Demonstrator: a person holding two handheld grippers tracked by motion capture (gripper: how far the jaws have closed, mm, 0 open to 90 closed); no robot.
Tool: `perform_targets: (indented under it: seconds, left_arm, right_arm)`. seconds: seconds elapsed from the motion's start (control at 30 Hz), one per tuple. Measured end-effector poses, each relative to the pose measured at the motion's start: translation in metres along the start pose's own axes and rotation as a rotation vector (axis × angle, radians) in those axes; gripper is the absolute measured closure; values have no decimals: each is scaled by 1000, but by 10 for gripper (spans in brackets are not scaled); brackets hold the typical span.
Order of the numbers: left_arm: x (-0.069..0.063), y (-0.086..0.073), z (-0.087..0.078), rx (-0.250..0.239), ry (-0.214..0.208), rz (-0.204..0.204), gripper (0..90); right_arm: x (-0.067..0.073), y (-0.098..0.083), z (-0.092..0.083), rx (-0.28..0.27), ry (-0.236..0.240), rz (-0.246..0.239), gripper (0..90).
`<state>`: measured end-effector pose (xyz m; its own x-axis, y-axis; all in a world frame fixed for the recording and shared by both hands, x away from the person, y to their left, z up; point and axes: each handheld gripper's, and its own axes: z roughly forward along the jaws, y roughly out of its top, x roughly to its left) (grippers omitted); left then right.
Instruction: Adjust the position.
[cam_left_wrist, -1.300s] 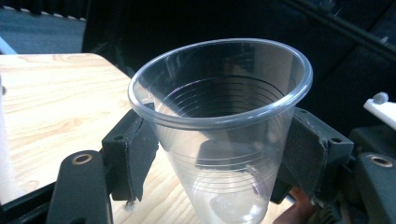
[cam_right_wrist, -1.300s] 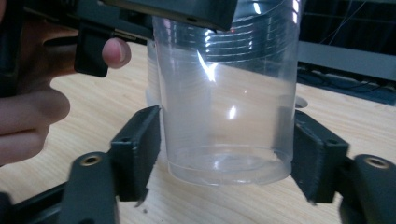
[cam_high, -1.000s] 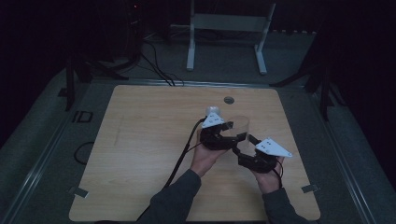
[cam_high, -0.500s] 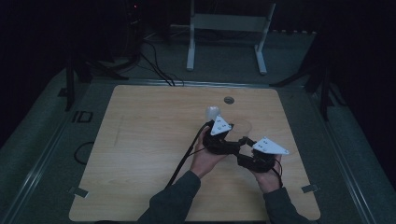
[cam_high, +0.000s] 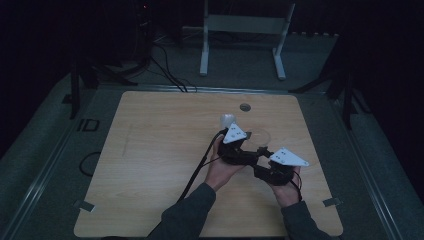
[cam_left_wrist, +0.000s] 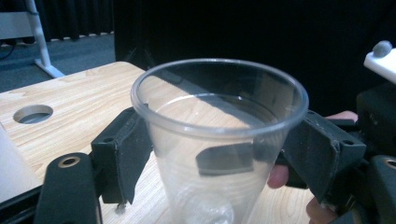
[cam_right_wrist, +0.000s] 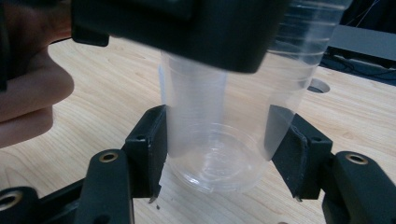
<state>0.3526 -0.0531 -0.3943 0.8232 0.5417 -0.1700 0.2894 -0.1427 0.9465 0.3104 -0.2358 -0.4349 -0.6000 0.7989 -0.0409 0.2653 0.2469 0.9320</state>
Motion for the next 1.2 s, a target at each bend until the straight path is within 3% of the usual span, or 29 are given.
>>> perform_targets:
  seconds: [0.33, 0.6, 0.73, 0.87, 1.2]
  left_arm:
    - [0, 0, 0, -12, 1, -4, 242]
    - [-2, 0, -1, -11, 13, 24, 276]
    - [-3, -1, -2, -20, 28, 45, 284]
    - [0, -2, -4, -27, 30, 30, 288]
    - [5, -3, -9, -33, 55, 43, 292]
  right_arm:
    - [4, 0, 1, 7, 14, -20, 407]
    - [3, 0, 1, 10, 17, -22, 404]
    - [2, 0, 1, 10, 19, -11, 352]
    - [0, 0, -2, 5, 19, -3, 307]
    - [-3, -1, -6, 3, 13, 1, 289]
